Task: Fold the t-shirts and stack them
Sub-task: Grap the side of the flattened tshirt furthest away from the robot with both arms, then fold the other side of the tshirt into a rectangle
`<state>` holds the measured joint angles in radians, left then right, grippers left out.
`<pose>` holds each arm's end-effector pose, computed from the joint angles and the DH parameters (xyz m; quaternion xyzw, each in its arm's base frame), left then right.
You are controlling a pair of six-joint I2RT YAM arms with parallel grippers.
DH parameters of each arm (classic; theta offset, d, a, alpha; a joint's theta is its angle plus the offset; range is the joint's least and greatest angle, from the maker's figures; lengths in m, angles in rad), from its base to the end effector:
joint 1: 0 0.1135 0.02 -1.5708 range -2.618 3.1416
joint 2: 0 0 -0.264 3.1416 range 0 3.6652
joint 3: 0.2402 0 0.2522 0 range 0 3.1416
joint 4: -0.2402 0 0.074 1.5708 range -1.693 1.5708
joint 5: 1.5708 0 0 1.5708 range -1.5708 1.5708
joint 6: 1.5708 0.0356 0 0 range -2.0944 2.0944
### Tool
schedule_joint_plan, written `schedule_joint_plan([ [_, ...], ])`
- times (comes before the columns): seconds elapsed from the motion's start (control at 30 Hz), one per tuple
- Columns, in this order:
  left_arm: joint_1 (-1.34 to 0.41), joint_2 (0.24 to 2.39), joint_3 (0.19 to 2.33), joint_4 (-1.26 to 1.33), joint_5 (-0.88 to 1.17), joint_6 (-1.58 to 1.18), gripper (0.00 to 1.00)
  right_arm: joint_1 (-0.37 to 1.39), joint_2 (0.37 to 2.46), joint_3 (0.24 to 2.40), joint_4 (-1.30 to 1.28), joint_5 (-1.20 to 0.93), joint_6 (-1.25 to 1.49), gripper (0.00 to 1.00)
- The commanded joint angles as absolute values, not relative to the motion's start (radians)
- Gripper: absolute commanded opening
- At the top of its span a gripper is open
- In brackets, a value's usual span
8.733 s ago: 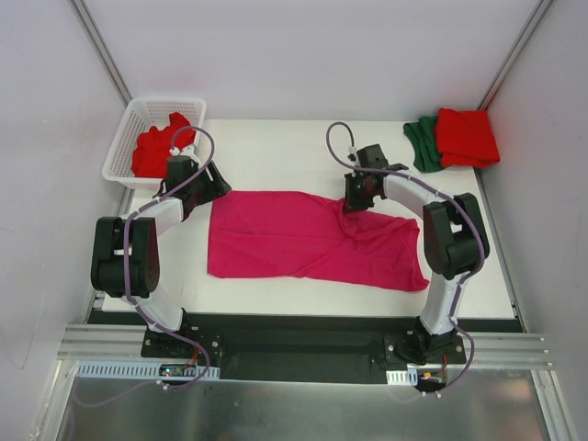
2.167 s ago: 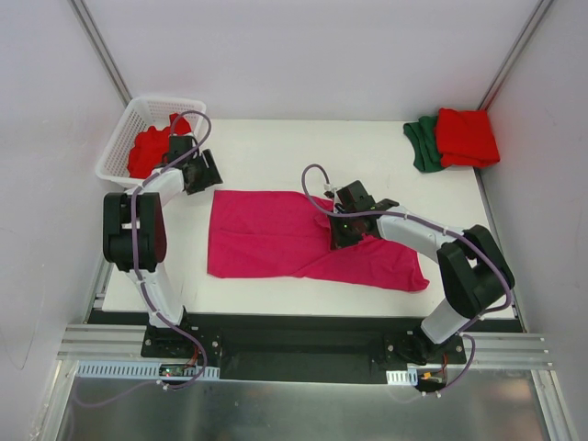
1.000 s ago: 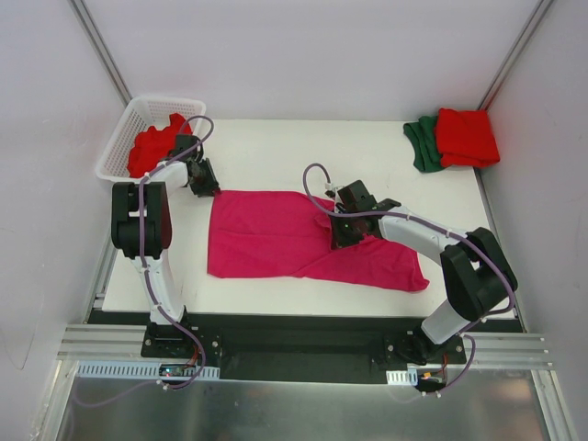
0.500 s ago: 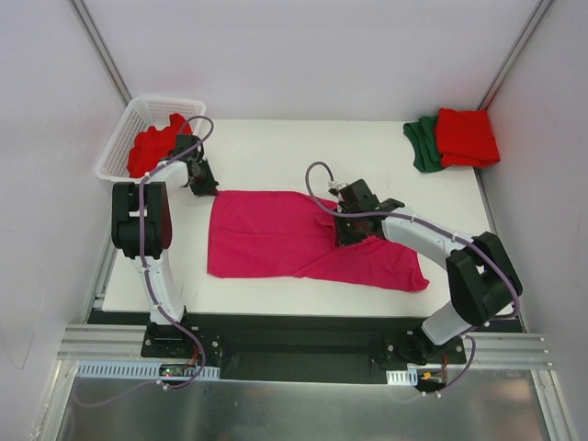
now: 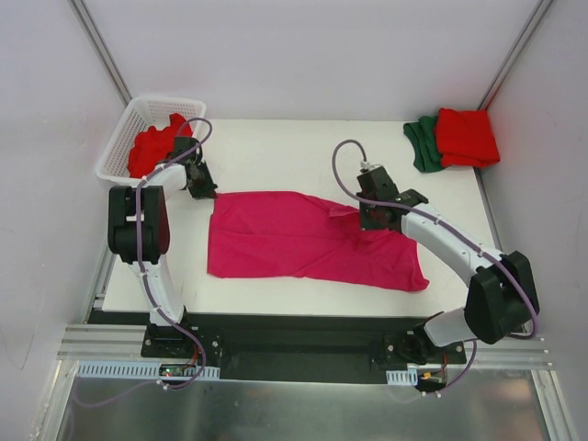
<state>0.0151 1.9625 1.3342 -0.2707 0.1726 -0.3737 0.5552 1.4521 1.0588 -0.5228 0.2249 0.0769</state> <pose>0.4222 0.0003 0.1767 -0.1538 0.9284 -0.1386 0.3086 0.2627 0.1536 0.2510 -0.1878 0.9227 -0.0017 0.3367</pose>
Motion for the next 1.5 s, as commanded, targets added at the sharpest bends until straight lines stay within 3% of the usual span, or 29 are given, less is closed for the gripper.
schedule_joint_plan([
  [0.0, 0.028, 1.879, 1.313, -0.281, 0.146, -0.376, 0.00, 0.473, 1.370, 1.120, -0.615, 0.353, 0.133, 0.01],
  [0.47, 0.026, 1.806, 1.281, -0.279, 0.153, -0.383, 0.00, 0.365, 1.282, 1.115, -0.669, 0.370, 0.106, 0.01],
  [0.97, 0.028, 1.468, 1.052, -0.284, 0.212, -0.434, 0.00, 0.285, 1.266, 1.154, -0.730, 0.431, 0.098, 0.01],
  [1.47, 0.028, 1.344, 0.970, -0.337, 0.281, -0.457, 0.00, 0.216, 1.140, 1.198, -0.900, 0.368, 0.090, 0.01],
])
